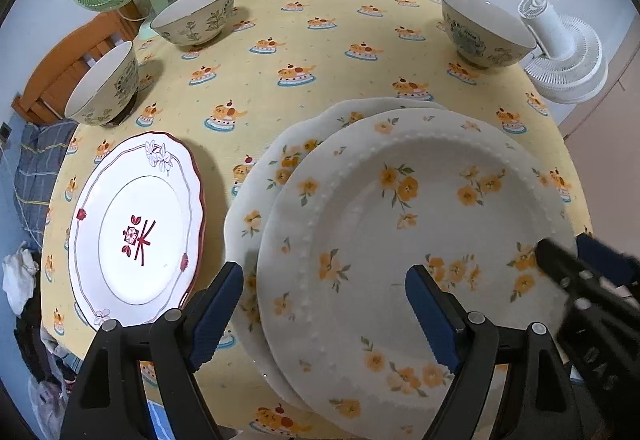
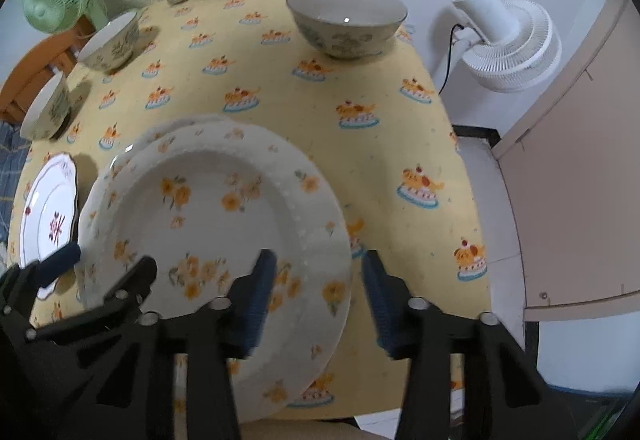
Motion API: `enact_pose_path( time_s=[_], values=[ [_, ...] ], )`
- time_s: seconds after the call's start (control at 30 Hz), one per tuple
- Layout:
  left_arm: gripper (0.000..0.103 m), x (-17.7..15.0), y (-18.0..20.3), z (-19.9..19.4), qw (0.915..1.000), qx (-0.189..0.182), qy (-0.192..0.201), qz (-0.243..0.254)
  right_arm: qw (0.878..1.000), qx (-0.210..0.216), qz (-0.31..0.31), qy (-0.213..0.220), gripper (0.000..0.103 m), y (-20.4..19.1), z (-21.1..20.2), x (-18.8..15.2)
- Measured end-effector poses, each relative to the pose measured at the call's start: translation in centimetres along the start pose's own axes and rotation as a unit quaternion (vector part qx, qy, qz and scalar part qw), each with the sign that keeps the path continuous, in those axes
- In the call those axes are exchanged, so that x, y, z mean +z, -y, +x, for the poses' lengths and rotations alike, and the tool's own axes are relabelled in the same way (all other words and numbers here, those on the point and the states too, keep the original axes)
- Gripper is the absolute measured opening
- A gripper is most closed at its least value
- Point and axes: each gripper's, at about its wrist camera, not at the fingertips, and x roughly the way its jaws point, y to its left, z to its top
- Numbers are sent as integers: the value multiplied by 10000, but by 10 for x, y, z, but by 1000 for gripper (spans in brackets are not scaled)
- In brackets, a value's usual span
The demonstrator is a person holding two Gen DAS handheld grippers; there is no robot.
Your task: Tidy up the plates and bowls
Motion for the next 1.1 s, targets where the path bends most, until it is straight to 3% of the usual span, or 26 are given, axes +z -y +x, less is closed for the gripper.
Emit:
enact_pose_path(
  time_s=[0.2,0.8,0.93,1.0,1.07,1.1],
  values=[
    [84,0,1,0,9998,-83,-7,173,9998,-154,-37,-73,43,-10,6,0],
    [86,4,-17,3,9997,-247,-80,-44,9998,-118,-19,-144,45,-20,19,15],
    [86,1,-20,-4,9997,-173,-27,-191,10000,44,-36,-80,53,-19,15,16],
    [89,0,-23,-9,9996,-132,13,-258,9999,101,-73,57,60,-19,8,16],
    [92,-2,-26,-15,9994,-146,86,-312,9994,250,-78,222,75,-19,0,17],
    [93,-3,-27,-19,9993,-134,125,-330,9990,298,-103,309,76,-21,-5,17]
  ],
)
